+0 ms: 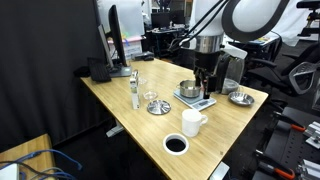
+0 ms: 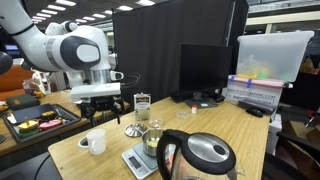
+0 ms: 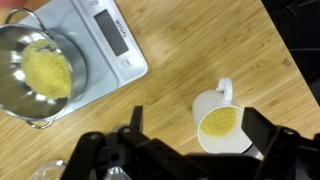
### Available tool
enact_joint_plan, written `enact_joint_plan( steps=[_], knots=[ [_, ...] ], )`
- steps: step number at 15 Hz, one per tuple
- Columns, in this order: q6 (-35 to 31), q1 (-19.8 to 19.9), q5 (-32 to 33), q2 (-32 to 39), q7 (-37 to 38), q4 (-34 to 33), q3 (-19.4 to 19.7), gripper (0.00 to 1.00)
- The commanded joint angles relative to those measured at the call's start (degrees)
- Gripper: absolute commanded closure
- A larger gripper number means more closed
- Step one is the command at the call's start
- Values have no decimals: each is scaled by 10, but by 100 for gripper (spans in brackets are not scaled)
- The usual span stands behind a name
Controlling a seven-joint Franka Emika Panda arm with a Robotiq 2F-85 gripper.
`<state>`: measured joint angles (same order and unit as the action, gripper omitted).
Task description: Put the silver pot on the scale, pour the contents in the white mug into the silver pot, put the silver lid on the pot
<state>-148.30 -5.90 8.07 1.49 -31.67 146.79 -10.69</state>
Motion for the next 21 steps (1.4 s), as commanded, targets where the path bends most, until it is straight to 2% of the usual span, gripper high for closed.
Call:
enact_joint_plan(
  steps=[1,3,8,11,15,16,18,21],
  knots=[
    [35,-14,100,-25,44,-21,6,0],
    [28,-21,138,-25,52,-37,2,0],
    [4,-33,174,31,33,-95,3,0],
    [14,-29,139,98,-5,-151,1,0],
    [21,-23,137,181,-14,-233,0,0],
    [14,-26,147,155,2,-202,1,0],
    [14,-25,147,182,2,-229,2,0],
    [14,-25,147,184,2,-232,2,0]
  ],
)
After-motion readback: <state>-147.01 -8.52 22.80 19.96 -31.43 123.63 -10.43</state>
